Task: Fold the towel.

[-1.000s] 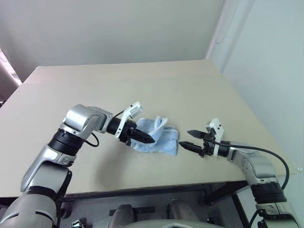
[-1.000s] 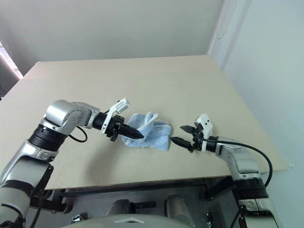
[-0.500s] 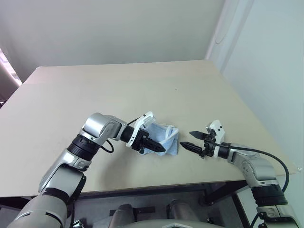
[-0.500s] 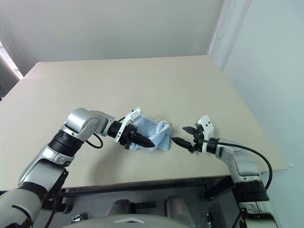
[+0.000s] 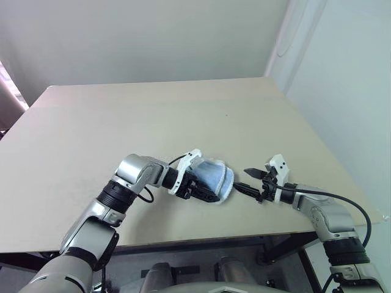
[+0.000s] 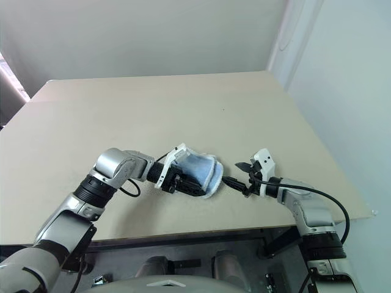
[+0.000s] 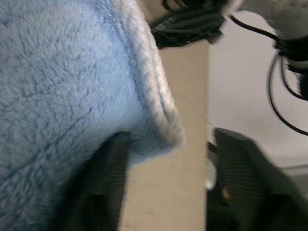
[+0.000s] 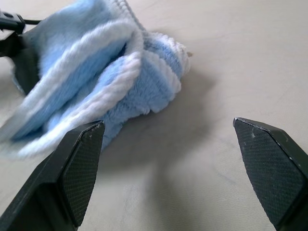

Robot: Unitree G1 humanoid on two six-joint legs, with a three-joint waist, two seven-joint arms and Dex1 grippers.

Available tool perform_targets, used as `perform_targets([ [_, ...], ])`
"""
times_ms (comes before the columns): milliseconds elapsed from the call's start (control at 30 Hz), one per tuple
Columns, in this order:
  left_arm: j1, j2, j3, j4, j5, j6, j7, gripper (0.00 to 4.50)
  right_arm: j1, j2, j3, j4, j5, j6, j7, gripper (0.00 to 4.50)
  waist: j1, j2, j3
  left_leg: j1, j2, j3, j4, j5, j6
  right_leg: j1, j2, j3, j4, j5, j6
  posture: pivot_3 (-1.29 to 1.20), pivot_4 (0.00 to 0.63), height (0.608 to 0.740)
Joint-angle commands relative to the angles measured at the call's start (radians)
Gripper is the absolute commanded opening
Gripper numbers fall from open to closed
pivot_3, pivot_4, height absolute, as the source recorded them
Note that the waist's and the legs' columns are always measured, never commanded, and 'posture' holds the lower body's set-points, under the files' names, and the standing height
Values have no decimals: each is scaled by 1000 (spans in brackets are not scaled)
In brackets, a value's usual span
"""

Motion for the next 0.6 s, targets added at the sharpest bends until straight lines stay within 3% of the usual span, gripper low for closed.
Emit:
perform_targets([
  [33,-6,3,66,-29,-20,-15,0,4242,-13,4,-8,-11,-5,-29,-4,4500,-1,0,0,0,0,0,0,0,0,0,0,0,0,0,0,0,0,740],
  [67,-6,6,82,-39,-33,-10,-5,4478,-14,5,-9,-9,-4,-30,-3,4500,-2,0,0,0,0,0,0,0,0,0,0,0,0,0,0,0,0,740],
  [367,6,110,235,-195,-163,-27,-104,4478,-24,9,-20,9,-5,-43,-12,4500,-2,0,0,0,0,0,-1,0,0,0,0,0,0,0,0,0,0,740],
  [467,24,88,305,-178,-117,-196,-63,4478,-32,10,-22,17,-4,-51,-12,4500,0,0,0,1,0,0,0,0,0,1,0,0,0,0,0,0,0,740],
  [600,69,83,248,-69,68,-565,-78,4478,-40,4,-30,28,1,-61,-1,4500,1,1,0,3,0,0,0,0,0,3,0,0,0,0,0,0,0,740],
])
